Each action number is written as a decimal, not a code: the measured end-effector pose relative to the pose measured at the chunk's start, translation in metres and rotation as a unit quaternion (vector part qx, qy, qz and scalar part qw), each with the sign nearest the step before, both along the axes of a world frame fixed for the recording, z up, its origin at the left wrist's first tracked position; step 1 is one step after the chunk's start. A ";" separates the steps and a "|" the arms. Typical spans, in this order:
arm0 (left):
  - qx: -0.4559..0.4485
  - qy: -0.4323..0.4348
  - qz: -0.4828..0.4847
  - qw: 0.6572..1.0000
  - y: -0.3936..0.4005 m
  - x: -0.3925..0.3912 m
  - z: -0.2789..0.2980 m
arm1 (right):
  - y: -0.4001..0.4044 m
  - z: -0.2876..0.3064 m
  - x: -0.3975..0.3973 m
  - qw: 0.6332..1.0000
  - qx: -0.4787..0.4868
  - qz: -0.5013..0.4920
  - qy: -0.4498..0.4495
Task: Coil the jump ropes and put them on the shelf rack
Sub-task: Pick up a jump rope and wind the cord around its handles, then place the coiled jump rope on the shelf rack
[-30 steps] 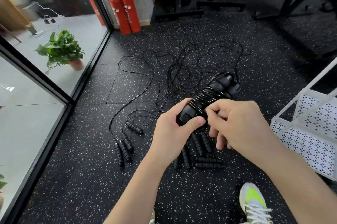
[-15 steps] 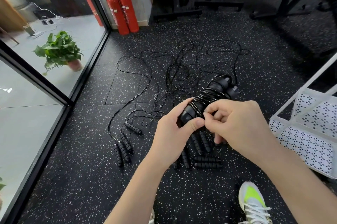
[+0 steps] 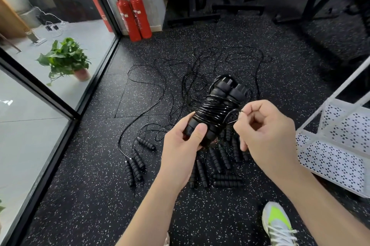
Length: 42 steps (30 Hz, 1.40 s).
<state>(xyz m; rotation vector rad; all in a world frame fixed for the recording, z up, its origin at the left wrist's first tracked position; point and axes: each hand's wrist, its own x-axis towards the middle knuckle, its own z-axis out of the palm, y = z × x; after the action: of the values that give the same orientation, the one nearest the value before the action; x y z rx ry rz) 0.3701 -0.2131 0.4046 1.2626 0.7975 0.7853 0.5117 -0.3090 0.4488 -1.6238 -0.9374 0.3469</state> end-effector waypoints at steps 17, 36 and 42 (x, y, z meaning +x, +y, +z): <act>0.179 0.060 0.069 0.980 -0.041 0.038 0.039 | -0.020 0.006 0.008 0.987 0.015 -0.017 0.159; 0.442 0.031 -0.147 0.884 -0.198 0.249 0.251 | -0.211 0.218 0.192 0.983 0.019 -0.184 -0.015; 0.540 0.055 -0.152 0.826 -0.244 0.353 0.292 | -0.260 0.279 0.272 0.947 -0.082 -0.257 -0.174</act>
<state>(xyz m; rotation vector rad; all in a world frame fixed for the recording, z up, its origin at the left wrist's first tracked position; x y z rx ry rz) 0.7234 -0.4571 0.6962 2.3950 0.1485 0.9281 0.7838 -0.5686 0.7275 -2.0533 -0.7141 -0.2377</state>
